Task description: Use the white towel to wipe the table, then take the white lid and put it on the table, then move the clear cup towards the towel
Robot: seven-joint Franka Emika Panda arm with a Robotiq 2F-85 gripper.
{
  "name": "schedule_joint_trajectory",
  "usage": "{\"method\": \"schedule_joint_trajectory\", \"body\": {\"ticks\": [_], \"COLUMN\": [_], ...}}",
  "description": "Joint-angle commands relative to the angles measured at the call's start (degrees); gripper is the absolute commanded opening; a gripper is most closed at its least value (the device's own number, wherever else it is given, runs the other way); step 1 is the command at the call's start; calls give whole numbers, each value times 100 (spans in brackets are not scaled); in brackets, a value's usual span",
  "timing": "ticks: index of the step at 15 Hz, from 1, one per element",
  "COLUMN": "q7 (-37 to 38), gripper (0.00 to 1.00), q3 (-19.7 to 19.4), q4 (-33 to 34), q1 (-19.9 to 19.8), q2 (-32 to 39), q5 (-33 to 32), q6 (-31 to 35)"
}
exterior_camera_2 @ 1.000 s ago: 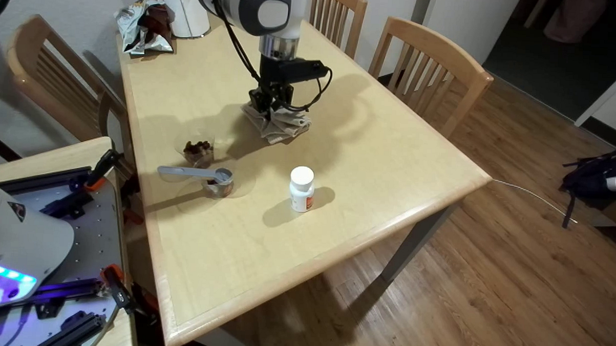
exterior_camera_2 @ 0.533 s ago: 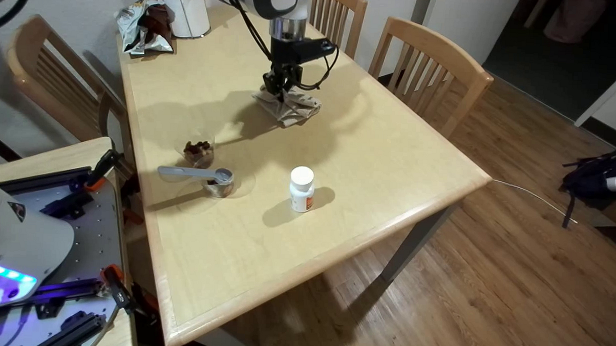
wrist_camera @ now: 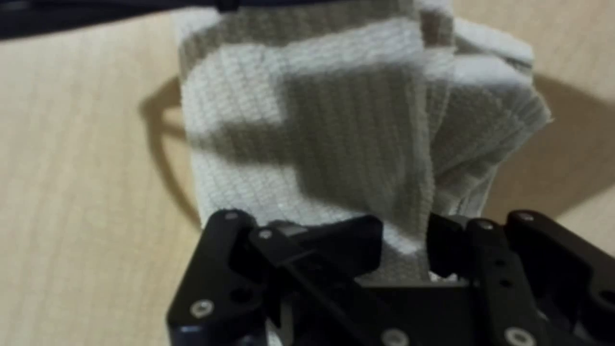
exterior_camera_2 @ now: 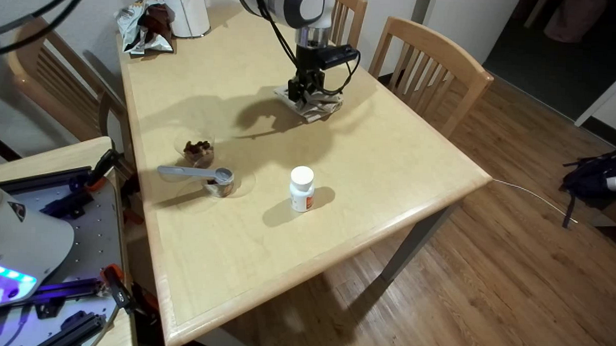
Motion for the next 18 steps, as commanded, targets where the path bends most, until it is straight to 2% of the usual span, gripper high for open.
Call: {"method": "schedule_joint_trajectory", "body": {"ticks": [1,5,9,14,18], "q7": [-75,-84,24,422,626], "gripper": [3,3,3,3,3], "q3": [-19,-84,-273,-625,-617], "q4": [1340,2399,3003,3580,3839], "q1": [262,683,992,1268,1281], "q2": [813,1280,1554,1752,1849], "q5": [-130,-273,-364,-295,-321], "q6": [-446,-924,-1262,-2627,-3567]}}
